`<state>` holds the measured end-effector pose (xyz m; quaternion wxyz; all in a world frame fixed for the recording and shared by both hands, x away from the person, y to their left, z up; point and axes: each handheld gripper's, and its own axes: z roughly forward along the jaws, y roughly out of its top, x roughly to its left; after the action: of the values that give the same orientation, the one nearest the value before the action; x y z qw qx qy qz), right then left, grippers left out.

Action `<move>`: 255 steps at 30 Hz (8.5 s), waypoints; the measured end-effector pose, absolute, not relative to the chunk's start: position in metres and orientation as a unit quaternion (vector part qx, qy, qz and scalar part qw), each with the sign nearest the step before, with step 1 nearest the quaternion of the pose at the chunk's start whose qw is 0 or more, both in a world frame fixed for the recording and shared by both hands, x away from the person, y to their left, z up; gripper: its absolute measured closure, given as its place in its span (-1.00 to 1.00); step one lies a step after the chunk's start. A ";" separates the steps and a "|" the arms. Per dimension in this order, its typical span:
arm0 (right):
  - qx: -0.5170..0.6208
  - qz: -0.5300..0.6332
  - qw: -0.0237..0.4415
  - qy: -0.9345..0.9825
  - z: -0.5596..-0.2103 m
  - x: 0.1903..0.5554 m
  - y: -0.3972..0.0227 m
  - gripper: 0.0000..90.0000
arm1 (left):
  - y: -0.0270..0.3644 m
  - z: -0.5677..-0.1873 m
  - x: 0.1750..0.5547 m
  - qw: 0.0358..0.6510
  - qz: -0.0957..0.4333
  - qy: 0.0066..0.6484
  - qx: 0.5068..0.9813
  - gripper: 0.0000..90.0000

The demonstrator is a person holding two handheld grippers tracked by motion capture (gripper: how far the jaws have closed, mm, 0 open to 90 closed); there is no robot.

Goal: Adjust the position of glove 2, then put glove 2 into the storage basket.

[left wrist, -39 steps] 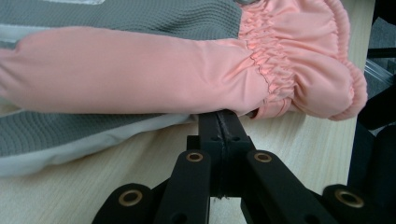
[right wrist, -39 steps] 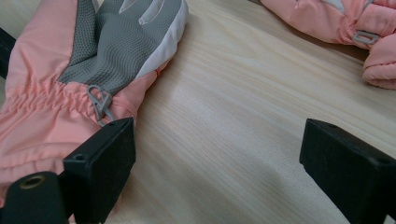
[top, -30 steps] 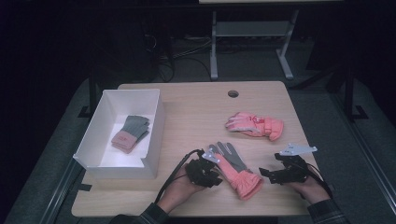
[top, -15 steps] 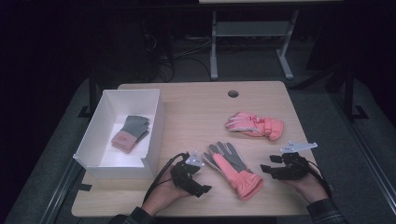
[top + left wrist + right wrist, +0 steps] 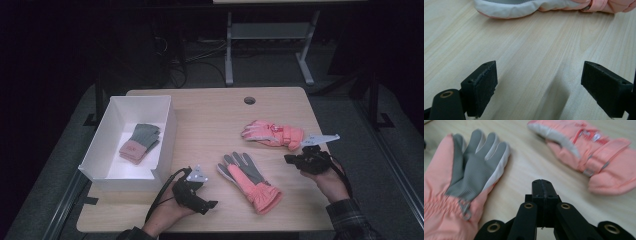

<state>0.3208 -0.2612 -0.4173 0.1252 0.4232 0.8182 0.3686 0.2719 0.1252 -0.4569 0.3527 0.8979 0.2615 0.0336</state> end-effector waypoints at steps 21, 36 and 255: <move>0.481 0.365 0.144 0.784 -0.407 0.430 -0.267 1.00 | 0.127 -0.453 0.274 0.349 0.058 0.248 0.902 -0.69; 0.514 0.308 0.163 0.784 -0.432 0.482 -0.281 1.00 | 0.126 -0.452 0.274 0.347 0.060 0.245 0.903 -0.69; 0.307 0.333 0.000 0.891 -0.456 0.274 -0.223 1.00 | 0.061 -0.450 0.314 0.363 -0.022 0.258 0.895 0.99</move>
<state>0.2745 -0.2233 -0.4561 0.0001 0.3069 0.8915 0.3332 0.3143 0.0614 -0.4498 0.3627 0.8952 0.2579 -0.0217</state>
